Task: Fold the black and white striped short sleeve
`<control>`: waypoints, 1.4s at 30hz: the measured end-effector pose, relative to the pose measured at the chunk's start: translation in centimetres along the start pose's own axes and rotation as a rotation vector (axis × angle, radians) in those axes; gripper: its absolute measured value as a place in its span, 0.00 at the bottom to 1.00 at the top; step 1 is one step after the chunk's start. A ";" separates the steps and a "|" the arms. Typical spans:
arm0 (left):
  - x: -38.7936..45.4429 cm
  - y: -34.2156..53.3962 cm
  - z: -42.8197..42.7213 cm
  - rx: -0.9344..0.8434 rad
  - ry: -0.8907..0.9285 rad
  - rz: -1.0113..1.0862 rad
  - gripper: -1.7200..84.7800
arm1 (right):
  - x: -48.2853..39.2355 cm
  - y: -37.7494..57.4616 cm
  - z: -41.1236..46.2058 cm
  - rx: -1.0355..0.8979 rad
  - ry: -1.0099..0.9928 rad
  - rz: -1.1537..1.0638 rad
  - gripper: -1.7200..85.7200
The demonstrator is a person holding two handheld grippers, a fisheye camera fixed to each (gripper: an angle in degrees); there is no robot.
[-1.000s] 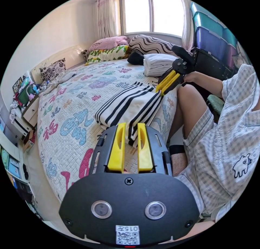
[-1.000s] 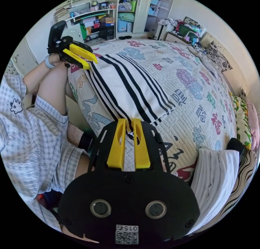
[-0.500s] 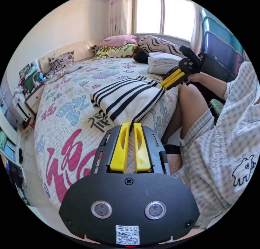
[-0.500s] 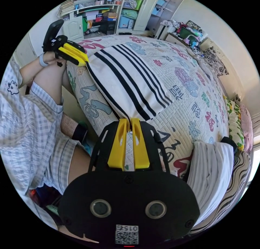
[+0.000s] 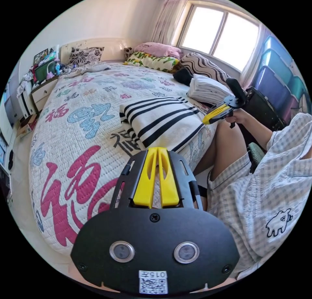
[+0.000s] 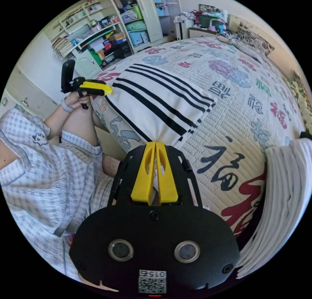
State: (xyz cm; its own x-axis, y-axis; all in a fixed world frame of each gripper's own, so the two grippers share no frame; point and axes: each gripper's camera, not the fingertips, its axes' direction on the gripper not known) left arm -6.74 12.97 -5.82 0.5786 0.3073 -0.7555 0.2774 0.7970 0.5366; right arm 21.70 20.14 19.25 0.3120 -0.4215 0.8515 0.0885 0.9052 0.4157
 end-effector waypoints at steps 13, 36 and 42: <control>-18.2 -1.5 1.0 0.139 0.412 -0.414 0.19 | 13.5 3.9 -9.6 0.258 -0.287 0.316 0.14; -19.2 -20.1 16.8 -0.070 0.706 -0.256 0.10 | 20.5 8.6 -25.3 0.405 -0.424 0.333 0.07; -7.4 -36.2 22.5 -0.099 0.805 0.026 0.10 | 22.8 18.9 -38.4 0.685 -0.264 0.447 0.07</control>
State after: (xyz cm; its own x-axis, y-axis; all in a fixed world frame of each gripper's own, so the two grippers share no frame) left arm -3.80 -29.90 -11.18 -0.1556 0.5759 -0.8026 0.1801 0.8154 0.5502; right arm 66.80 29.74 34.22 -0.0562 -0.1084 0.9925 -0.6073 0.7928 0.0522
